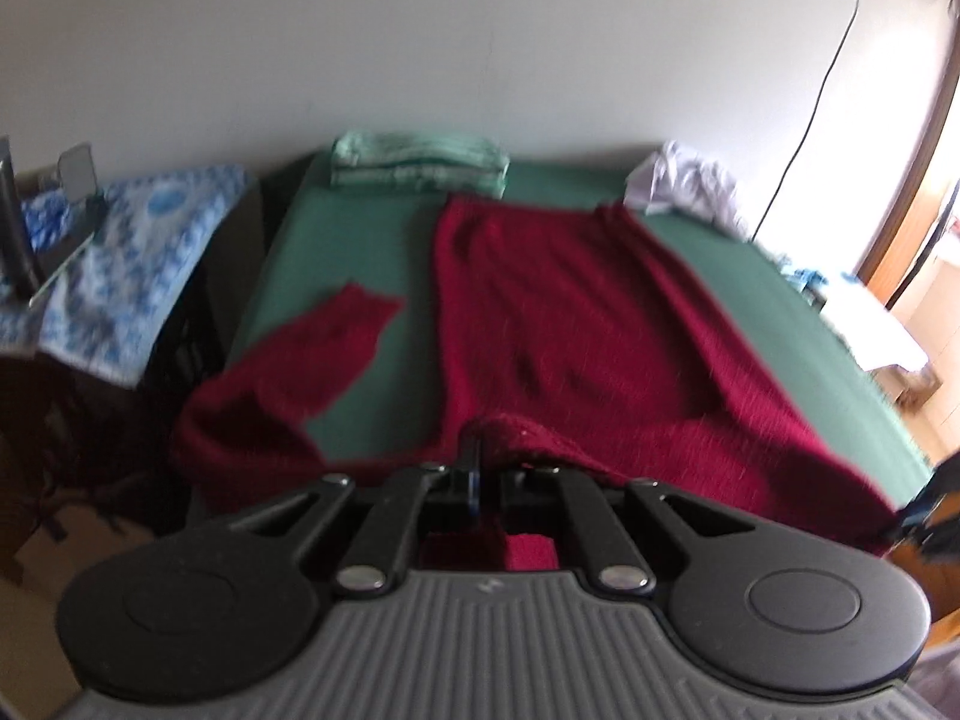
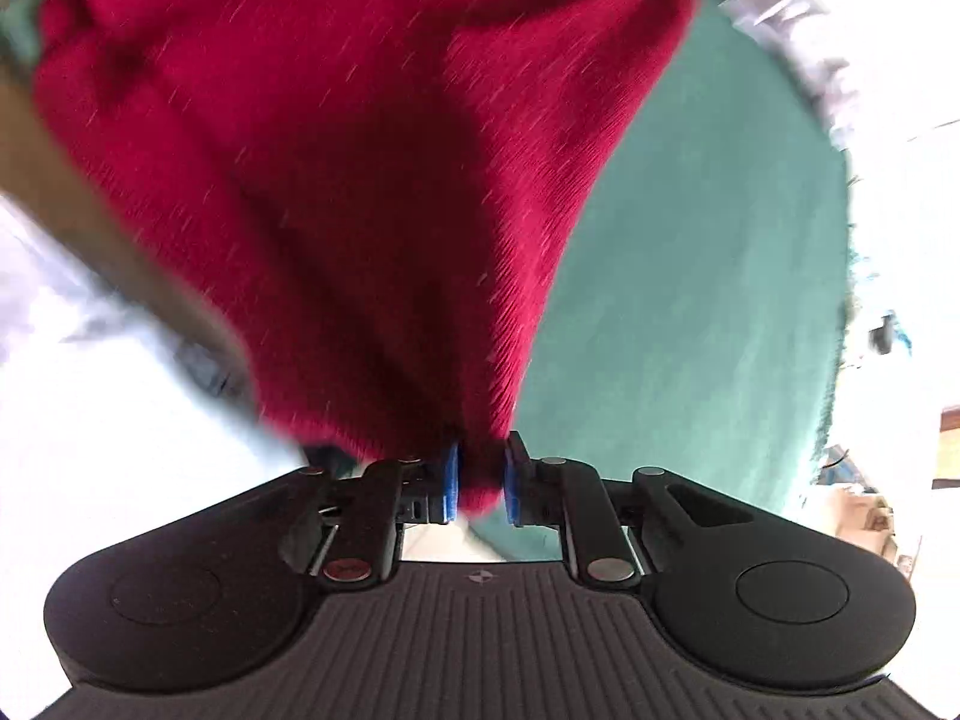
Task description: Fold clothes
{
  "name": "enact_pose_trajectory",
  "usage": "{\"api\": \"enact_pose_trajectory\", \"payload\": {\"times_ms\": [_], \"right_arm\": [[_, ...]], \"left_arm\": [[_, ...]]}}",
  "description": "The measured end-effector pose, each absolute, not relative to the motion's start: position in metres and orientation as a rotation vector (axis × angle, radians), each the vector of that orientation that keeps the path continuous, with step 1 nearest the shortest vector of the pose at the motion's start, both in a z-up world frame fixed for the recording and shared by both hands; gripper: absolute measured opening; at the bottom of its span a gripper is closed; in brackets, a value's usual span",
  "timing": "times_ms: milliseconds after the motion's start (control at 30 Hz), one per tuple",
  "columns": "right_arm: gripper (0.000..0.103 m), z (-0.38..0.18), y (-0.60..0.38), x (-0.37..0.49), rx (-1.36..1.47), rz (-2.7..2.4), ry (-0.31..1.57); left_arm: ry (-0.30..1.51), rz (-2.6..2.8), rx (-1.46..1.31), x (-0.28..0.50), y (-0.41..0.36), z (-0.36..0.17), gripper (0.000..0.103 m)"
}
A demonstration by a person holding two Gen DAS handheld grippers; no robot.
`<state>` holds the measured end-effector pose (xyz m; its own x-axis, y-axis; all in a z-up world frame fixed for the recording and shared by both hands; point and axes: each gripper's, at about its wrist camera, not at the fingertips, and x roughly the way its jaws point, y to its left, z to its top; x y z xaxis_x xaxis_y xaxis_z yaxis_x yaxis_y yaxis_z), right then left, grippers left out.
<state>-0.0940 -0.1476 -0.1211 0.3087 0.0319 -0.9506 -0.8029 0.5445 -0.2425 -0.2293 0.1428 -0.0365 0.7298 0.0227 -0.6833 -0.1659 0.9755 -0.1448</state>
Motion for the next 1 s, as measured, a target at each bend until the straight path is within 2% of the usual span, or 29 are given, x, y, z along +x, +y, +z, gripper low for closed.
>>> {"api": "enact_pose_trajectory", "payload": {"times_ms": [100, 133, 200, 267, 400, 433, 700, 867, 1000], "right_arm": [[0.023, -0.077, -0.149, -0.065, -0.688, 0.769, 1.081], [0.036, -0.057, -0.15, -0.05, -0.584, 0.815, 1.016], [0.053, -0.028, -0.148, -0.008, -0.376, 0.839, 0.871], [0.048, -0.029, -0.134, 0.043, -0.281, 0.772, 0.822], [0.017, -0.062, -0.095, 0.136, -0.249, 0.636, 0.77], [0.014, -0.073, -0.085, 0.154, -0.238, 0.616, 0.776], [0.013, -0.136, -0.049, 0.301, -0.075, 0.514, 0.852], [0.012, -0.157, -0.031, 0.343, -0.123, 0.468, 0.845], [0.012, -0.149, -0.032, 0.352, -0.13, 0.449, 0.783]], "left_arm": [[0.742, 0.161, -0.209, -0.236, 0.143, -0.036, 0.004], [0.737, 0.178, -0.215, -0.238, 0.142, -0.035, 0.004], [0.737, 0.212, -0.212, -0.236, 0.138, -0.033, 0.004], [0.74, 0.247, -0.204, -0.232, 0.131, -0.031, 0.004], [0.745, 0.339, -0.203, -0.23, 0.121, -0.025, 0.005], [0.746, 0.366, -0.204, -0.229, 0.118, -0.023, 0.005], [0.758, 0.543, -0.211, -0.223, 0.103, -0.015, 0.007], [0.779, 0.563, -0.217, -0.211, 0.103, -0.023, 0.006], [0.797, 0.579, -0.221, -0.202, 0.102, -0.03, 0.006]]}}
